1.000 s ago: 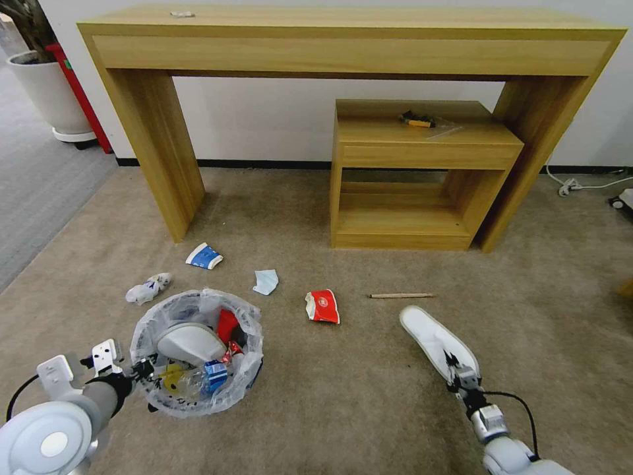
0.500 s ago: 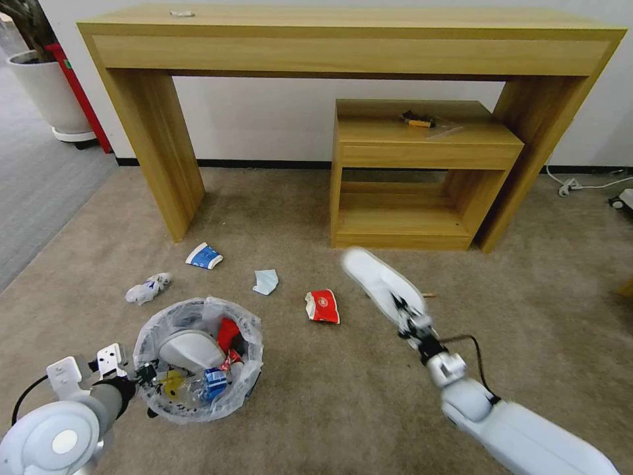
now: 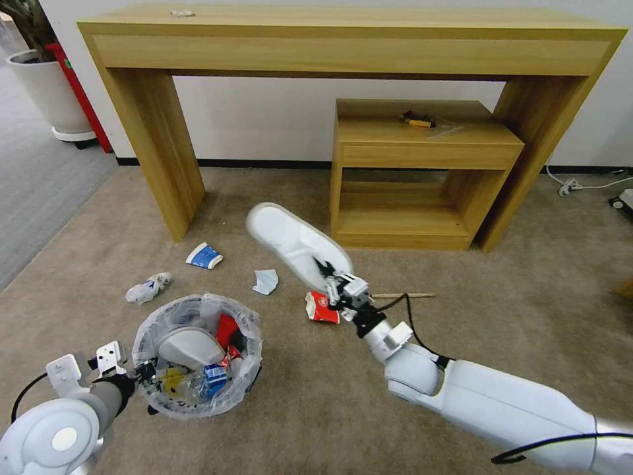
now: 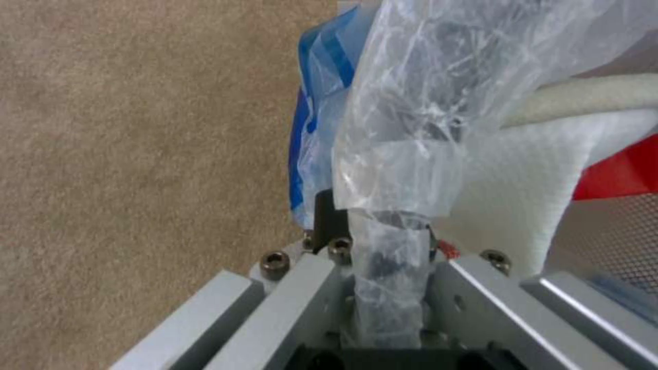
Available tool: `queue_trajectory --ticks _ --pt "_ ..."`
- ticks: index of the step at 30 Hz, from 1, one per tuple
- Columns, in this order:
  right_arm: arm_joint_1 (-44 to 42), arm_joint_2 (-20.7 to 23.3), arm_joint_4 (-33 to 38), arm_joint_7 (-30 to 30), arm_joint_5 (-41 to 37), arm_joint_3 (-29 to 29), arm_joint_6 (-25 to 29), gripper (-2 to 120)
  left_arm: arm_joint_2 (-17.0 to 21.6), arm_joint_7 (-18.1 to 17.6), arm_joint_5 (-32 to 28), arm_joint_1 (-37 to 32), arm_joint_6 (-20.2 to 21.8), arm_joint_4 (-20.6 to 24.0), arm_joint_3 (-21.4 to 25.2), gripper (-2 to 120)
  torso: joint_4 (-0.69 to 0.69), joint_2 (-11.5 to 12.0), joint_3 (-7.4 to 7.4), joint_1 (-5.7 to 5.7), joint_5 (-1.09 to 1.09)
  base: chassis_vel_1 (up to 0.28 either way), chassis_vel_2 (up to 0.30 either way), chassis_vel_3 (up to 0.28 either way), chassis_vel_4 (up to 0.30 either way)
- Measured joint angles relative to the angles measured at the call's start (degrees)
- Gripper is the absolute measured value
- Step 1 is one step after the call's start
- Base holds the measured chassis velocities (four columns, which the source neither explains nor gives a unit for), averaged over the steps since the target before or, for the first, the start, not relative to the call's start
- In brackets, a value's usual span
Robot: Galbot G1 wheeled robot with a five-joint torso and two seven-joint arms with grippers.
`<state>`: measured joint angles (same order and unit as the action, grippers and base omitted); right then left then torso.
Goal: Pick up the trash bin and place the garbage on the floor into it.
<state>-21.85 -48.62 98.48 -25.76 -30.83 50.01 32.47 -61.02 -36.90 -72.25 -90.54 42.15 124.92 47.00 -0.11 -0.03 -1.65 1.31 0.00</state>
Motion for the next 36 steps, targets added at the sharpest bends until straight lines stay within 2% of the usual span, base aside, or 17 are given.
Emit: queue_trajectory --ticks 12,20,24,28,36 --pt "4.1 -2.1 2.9 2.6 -4.4 4.9 0.6 0 0.8 -2.5 -1.9 5.0 0.0 -3.9 -3.5 0 -0.01 0.0 0.00 0.00 0.00 0.000 0.000 0.000 0.000" --pt "7.1 -5.2 4.6 2.8 -6.6 10.0 1.0 0 0.8 -3.8 -2.7 7.9 0.0 -6.0 -5.9 0 0.00 0.0 0.00 0.00 0.00 0.000 0.000 0.000 0.000" --pt "8.3 -6.5 4.5 2.7 -7.0 11.7 1.1 0 1.8 -4.6 -4.0 8.7 0.0 -6.2 -6.1 0 -0.01 0.0 0.00 -0.01 0.00 0.000 0.000 0.000 0.000" --pt "9.7 -9.1 3.8 2.6 -7.8 14.2 1.2 0 4.9 -6.0 -7.0 9.3 0.0 -6.2 -5.4 0 0.00 0.0 0.00 -0.01 -0.01 0.000 0.000 0.000 0.000" --pt "8.9 -13.1 1.6 1.5 -7.6 16.0 1.2 0 7.0 -6.9 -9.4 9.7 -0.1 -6.1 -4.9 0 0.00 0.0 0.00 -0.01 0.00 0.000 0.000 0.000 0.000"
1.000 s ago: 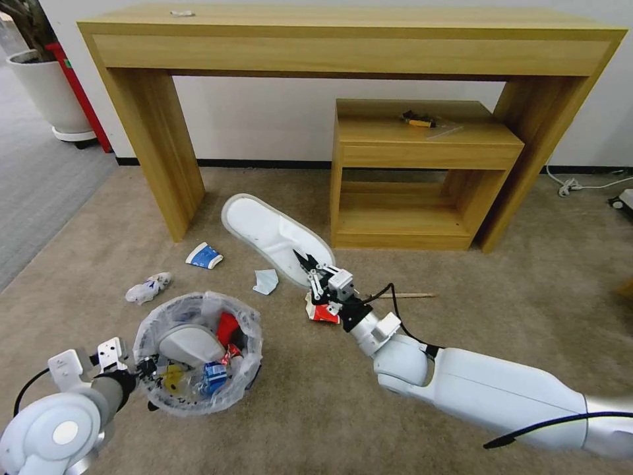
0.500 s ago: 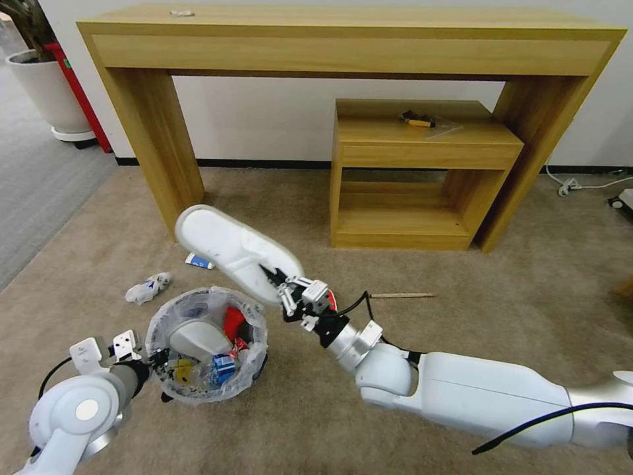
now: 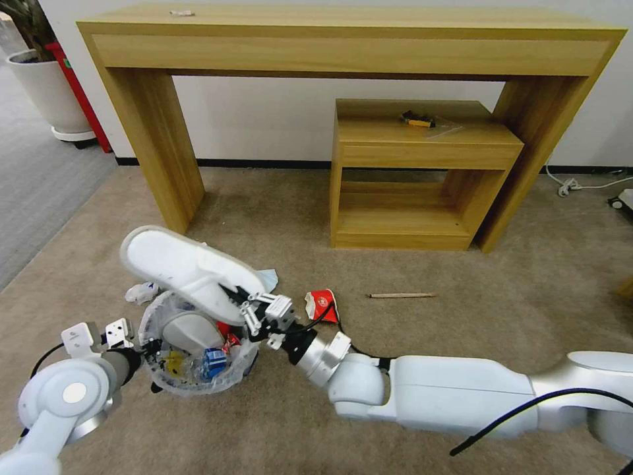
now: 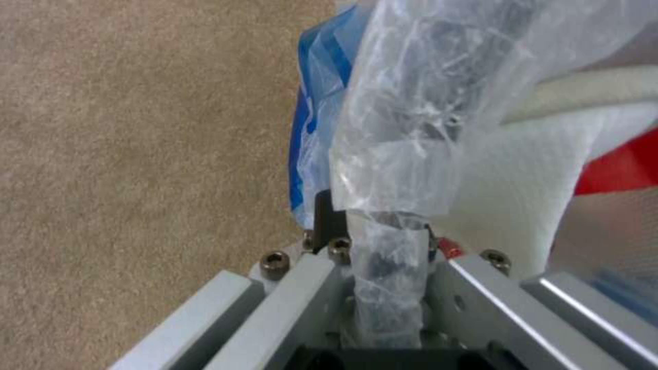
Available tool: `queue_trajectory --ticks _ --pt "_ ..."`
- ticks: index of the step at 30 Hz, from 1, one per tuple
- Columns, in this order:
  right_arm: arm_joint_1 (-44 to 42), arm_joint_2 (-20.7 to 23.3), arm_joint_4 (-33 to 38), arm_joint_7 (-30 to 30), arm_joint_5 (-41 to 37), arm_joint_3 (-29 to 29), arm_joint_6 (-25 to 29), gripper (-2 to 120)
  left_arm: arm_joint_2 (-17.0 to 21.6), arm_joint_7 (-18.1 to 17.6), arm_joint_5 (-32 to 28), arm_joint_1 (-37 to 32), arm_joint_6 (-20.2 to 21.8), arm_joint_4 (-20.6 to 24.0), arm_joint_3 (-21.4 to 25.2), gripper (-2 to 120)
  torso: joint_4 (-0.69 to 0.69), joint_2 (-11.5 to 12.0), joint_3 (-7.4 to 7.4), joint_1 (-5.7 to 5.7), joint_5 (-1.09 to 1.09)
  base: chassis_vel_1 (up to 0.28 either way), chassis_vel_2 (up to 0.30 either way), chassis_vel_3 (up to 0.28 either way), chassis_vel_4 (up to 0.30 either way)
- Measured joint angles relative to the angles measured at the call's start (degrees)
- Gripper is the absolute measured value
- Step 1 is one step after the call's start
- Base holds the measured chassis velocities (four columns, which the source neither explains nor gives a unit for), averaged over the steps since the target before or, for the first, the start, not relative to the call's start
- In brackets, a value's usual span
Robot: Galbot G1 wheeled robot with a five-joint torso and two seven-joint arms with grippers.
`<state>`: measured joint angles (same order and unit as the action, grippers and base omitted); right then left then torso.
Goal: Pick up the trash bin and place the garbage on the floor into it.
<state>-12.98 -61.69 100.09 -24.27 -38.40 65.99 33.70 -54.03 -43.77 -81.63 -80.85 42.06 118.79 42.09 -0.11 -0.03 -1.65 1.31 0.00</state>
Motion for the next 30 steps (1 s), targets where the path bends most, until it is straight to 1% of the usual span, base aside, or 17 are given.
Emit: queue_trajectory --ticks 4,5,8,12,13,17,30 --pt "-1.6 -4.0 -3.8 -0.2 1.2 0.2 0.5 0 0.9 -0.2 -0.8 -0.9 0.0 1.2 0.5 0 0.00 0.0 0.00 0.00 0.00 0.000 0.000 0.000 0.000" --pt "-1.6 -4.0 -3.8 -0.2 1.2 0.2 0.5 0 0.9 -0.2 -0.8 -0.9 0.0 1.2 0.5 0 0.00 0.0 0.00 0.00 0.00 0.000 0.000 0.000 0.000" --pt "-2.2 -6.2 -5.9 0.0 1.7 0.3 0.8 0 1.7 -0.3 -1.1 -2.0 0.0 2.3 1.3 0 0.00 0.0 0.00 0.00 0.00 0.000 0.000 0.000 0.000" --pt "-2.9 -7.7 -7.6 0.5 2.2 0.3 1.2 0 2.0 -0.2 -1.4 -3.2 -0.1 3.7 2.2 0 0.00 0.0 0.00 0.00 0.00 0.000 0.000 0.000 0.000" --pt "-2.9 -7.7 -7.6 0.5 2.2 0.3 1.2 0 2.0 -0.2 -1.4 -3.2 -0.1 3.7 2.2 0 0.00 0.0 0.00 0.00 0.00 0.000 0.000 0.000 0.000" --pt "-4.8 -9.3 -10.4 0.9 3.6 0.1 2.0 0 2.2 -0.2 -1.6 -4.8 -0.1 6.1 3.1 0 0.00 0.0 0.00 0.00 -0.01 0.000 0.000 0.000 0.000" --pt "-6.6 -10.1 -13.2 1.6 4.9 -0.4 2.8 0 1.6 0.0 -1.5 -6.5 -0.2 8.0 4.1 0 0.00 0.0 0.00 0.00 -0.01 0.000 0.000 0.000 0.000"
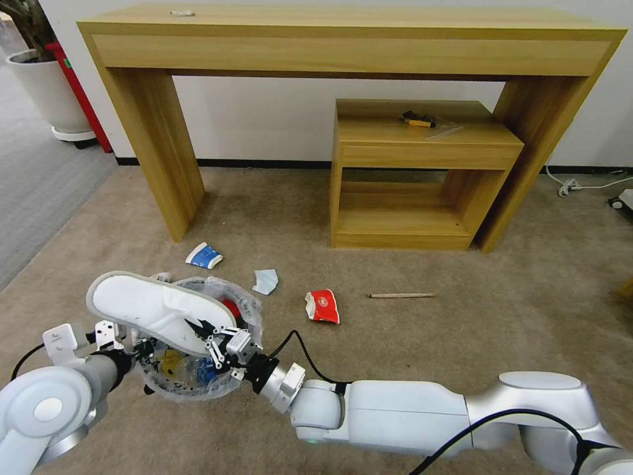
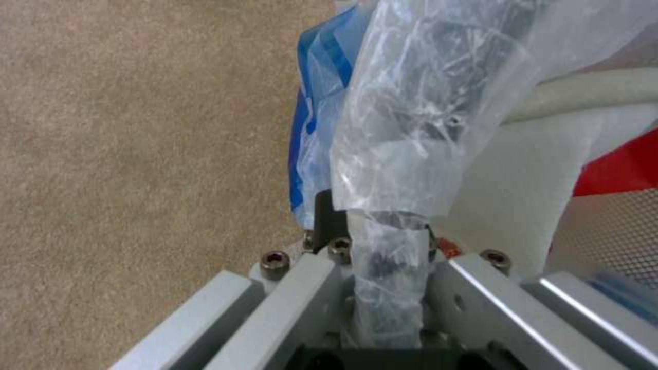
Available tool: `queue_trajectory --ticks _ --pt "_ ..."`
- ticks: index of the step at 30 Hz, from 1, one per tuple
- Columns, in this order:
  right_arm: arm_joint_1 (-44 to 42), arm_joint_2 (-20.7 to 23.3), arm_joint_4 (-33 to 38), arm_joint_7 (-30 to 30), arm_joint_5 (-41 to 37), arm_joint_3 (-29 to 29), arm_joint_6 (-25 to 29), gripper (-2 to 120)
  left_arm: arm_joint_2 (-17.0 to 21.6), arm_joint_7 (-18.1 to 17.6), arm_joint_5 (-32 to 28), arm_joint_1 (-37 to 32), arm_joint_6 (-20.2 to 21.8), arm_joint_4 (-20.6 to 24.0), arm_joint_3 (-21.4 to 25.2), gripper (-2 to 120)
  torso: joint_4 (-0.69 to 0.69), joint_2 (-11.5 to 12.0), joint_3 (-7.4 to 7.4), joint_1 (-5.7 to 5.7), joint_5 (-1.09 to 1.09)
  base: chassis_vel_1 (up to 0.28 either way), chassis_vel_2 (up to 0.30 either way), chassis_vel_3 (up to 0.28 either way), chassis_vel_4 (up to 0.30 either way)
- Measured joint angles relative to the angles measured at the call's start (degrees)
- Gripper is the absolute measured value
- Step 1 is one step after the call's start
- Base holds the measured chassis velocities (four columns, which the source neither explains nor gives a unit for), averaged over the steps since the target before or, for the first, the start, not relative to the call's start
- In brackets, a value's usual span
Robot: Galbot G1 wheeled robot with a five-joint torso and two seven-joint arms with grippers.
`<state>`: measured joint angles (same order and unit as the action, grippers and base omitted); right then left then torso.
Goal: Pick up the trash bin and place the garbage on the floor into it.
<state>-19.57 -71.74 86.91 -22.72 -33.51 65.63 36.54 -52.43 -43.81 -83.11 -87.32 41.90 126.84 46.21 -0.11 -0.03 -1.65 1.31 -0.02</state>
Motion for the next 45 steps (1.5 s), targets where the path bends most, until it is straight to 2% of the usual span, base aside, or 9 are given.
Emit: queue_trajectory --ticks 3,8,10,13,14,16,22,34,45 --pt "-0.2 0.2 -0.3 0.5 0.0 -0.3 0.0 3 0.0 0.0 0.0 -0.1 0.0 0.2 0.1 0 0.00 0.0 0.00 0.00 0.00 0.000 0.000 0.000 0.000" --pt "-1.0 0.4 -0.8 0.8 0.3 -0.6 0.2 22 0.2 0.0 0.0 -0.1 -0.1 0.2 0.2 0 0.00 0.0 0.00 0.00 0.00 0.000 0.000 0.000 0.000" --pt "-1.1 0.4 -0.8 0.9 0.4 -0.6 0.2 25 0.2 0.0 -0.1 -0.1 -0.1 0.2 0.2 0 0.00 0.0 0.00 0.00 0.00 0.000 0.000 0.000 0.000" --pt "-1.3 0.5 -1.0 1.0 0.6 -0.8 0.2 42 0.5 0.1 -0.3 0.0 -0.1 0.1 0.3 0 -0.01 0.0 0.00 0.00 0.00 0.000 0.000 0.000 0.000" --pt "-1.3 0.5 -1.0 1.0 0.6 -0.8 0.2 42 0.5 0.1 -0.3 0.0 -0.1 0.1 0.3 0 -0.01 0.0 0.00 0.00 0.00 0.000 0.000 0.000 0.000" --pt "-1.3 0.6 -1.0 1.0 0.7 -0.9 0.2 52 0.4 0.1 -0.3 0.0 -0.1 0.0 0.4 0 0.00 0.0 0.00 0.00 0.00 0.000 0.000 0.000 0.000" --pt "-0.9 1.1 -1.2 1.0 0.9 -1.3 0.2 67 0.3 0.3 -0.2 0.1 -0.1 -0.5 0.4 0 0.00 0.0 0.00 0.00 0.00 0.000 0.000 0.000 0.000" --pt "0.0 2.4 -1.9 1.3 1.1 -2.2 0.2 63 1.7 0.3 -1.6 1.0 -0.4 -0.8 0.7 0 0.00 0.0 0.00 0.00 0.00 0.000 0.000 0.000 0.000" --pt "1.0 2.3 -2.8 1.7 1.0 -2.7 0.8 61 2.5 -0.4 -3.4 3.4 -0.6 -3.0 -0.2 0 0.00 0.0 -0.01 0.00 0.00 0.000 0.000 0.000 0.000"
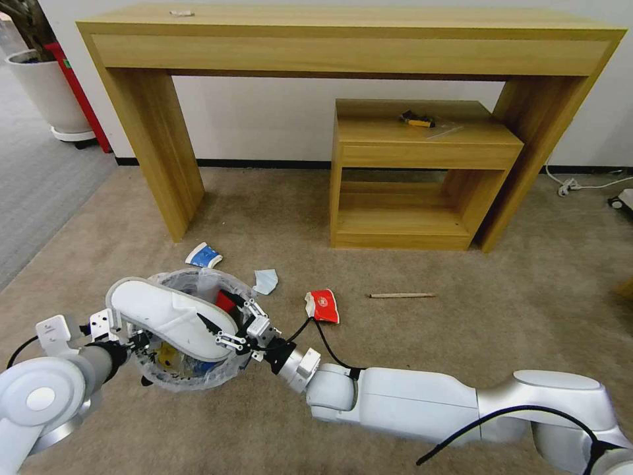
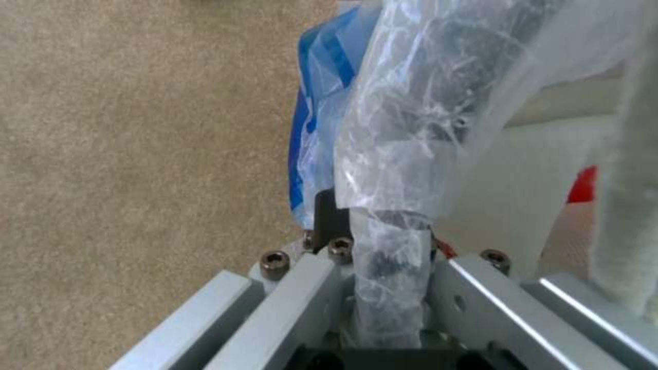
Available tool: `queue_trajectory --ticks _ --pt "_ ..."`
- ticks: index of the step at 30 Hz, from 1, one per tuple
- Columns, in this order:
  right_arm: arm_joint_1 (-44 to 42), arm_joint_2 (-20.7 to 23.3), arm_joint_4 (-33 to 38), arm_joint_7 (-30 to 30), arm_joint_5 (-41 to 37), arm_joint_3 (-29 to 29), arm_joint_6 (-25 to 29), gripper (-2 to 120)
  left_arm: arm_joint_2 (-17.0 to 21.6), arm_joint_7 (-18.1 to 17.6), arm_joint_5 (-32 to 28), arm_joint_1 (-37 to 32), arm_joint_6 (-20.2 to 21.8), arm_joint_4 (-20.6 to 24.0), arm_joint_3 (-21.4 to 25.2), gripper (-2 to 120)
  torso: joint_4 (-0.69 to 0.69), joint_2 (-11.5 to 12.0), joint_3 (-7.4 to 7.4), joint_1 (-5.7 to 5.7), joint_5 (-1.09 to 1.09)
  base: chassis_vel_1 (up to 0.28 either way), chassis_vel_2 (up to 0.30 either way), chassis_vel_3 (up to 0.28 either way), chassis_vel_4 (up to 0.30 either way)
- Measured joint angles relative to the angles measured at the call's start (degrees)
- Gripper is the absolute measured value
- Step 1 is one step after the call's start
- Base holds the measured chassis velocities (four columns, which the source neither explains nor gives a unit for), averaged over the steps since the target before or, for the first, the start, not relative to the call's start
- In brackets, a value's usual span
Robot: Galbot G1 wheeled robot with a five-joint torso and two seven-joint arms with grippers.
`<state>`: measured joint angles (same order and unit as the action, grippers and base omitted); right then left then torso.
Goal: Pick up the trash bin and place the garbage on the floor into it.
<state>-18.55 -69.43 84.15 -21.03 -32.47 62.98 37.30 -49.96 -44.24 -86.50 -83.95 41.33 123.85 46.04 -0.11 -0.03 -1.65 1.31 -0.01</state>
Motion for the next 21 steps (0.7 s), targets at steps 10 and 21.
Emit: queue_trajectory --ticks 10,21 --pt "0.6 0.4 -1.1 1.3 0.5 0.0 0.9 59 2.3 -1.0 -2.5 -1.2 0.0 0.8 1.5 0 0.01 0.0 0.00 0.00 0.00 0.000 0.000 0.000 0.000" --pt "-0.1 0.7 -2.1 2.2 1.5 -0.6 1.1 59 4.2 -2.4 -5.2 -2.4 -0.2 1.5 3.7 0 0.00 0.0 0.00 0.00 -0.02 0.000 0.000 0.000 0.000"
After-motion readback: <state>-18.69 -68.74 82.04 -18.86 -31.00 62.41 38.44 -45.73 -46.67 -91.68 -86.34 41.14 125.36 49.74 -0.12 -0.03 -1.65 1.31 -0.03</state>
